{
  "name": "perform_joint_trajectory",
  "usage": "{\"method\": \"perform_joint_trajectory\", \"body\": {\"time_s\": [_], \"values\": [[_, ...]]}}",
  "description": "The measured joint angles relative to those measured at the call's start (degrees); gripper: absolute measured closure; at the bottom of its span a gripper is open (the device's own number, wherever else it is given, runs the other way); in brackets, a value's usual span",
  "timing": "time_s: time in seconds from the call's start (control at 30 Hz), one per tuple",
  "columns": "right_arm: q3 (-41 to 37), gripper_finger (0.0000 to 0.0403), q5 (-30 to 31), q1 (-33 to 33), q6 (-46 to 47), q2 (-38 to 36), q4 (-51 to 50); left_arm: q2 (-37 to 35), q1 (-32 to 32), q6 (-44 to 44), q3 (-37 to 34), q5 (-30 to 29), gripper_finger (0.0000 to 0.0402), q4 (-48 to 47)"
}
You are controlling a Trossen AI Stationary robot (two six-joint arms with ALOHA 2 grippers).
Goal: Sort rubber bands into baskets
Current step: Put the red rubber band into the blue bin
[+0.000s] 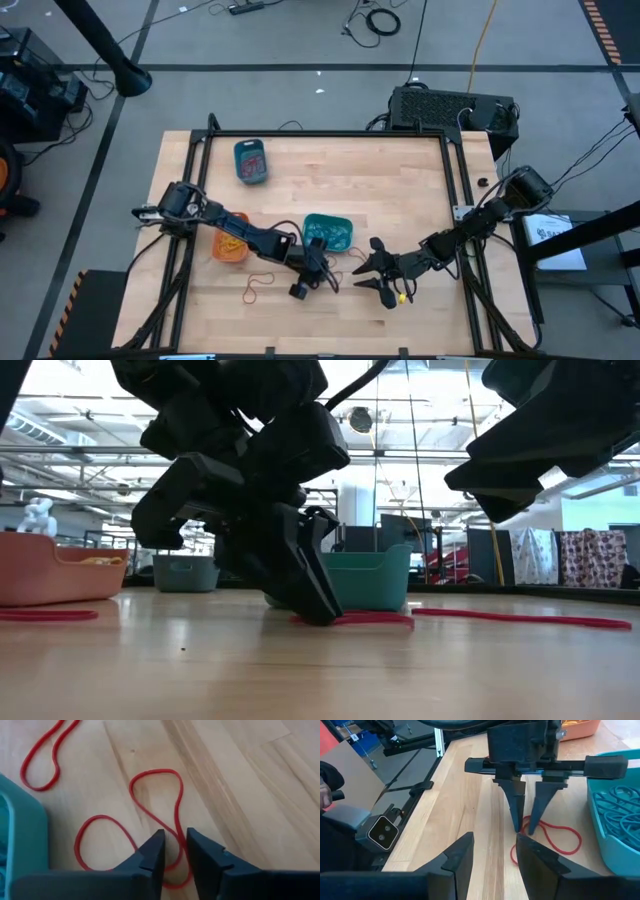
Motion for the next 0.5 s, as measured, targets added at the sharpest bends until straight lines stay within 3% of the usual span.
{"method": "perform_joint_trajectory", "body": {"time_s": [0.23,0.5], "values": [[0.0,0.0261,-0.01,0.0,0.15,0.0,0.09,0.01,-0.47,0.0,-0.13,-0.01,0.0393,0.57],[0.0,0.0261,0.01,0.0,0.17,0.0,0.11,-5.07,-2.11,4.08,0.52,0.02,0.0398,1.31]]}}
